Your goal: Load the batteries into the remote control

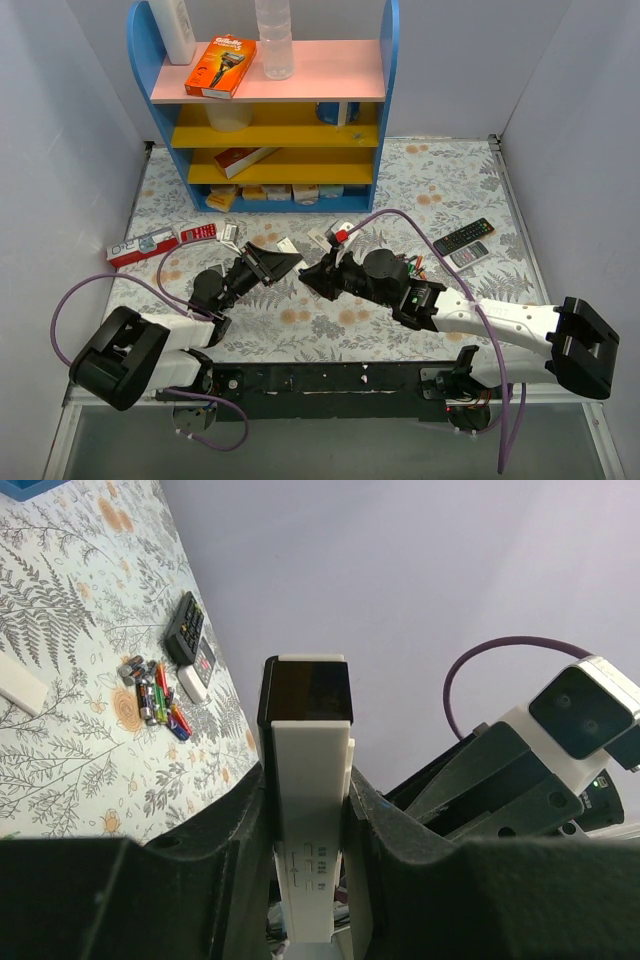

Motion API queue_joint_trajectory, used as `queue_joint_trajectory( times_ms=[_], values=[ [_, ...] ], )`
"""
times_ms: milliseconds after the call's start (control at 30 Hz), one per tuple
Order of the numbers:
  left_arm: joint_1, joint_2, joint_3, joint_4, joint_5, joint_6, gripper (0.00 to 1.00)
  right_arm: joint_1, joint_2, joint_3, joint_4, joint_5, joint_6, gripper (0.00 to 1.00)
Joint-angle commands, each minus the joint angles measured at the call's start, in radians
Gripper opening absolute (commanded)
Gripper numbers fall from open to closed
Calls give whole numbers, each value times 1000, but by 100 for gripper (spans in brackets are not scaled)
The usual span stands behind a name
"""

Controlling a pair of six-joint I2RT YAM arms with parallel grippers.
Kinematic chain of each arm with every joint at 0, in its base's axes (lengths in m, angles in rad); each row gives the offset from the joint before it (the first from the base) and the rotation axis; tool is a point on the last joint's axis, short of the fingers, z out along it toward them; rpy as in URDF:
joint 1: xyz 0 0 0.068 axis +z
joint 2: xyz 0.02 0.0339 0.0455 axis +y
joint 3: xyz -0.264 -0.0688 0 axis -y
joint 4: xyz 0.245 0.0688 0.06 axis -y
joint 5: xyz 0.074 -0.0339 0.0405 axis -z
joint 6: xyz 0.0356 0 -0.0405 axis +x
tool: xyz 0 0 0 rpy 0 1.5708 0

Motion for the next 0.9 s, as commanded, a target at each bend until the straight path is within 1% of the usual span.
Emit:
queue_joint_trajectory(
  times_ms=[0, 233, 433, 800, 867],
  values=[
    [-6, -43, 8, 122, -21, 12, 0, 0, 6, -20, 73, -30, 24, 19],
    [-6, -67, 8, 122, -36, 8, 0, 0, 2, -52, 85, -15, 18, 19],
    [-4, -110, 14, 87, -48, 12, 0, 0, -24, -86, 94, 25, 8, 20],
    [-6, -125, 26, 79, -67, -5, 0, 0, -20, -110, 125, 1, 8, 26],
    [-6, -127, 31, 78, -65, -8, 0, 0, -18, -110, 125, -2, 6, 28]
  ],
)
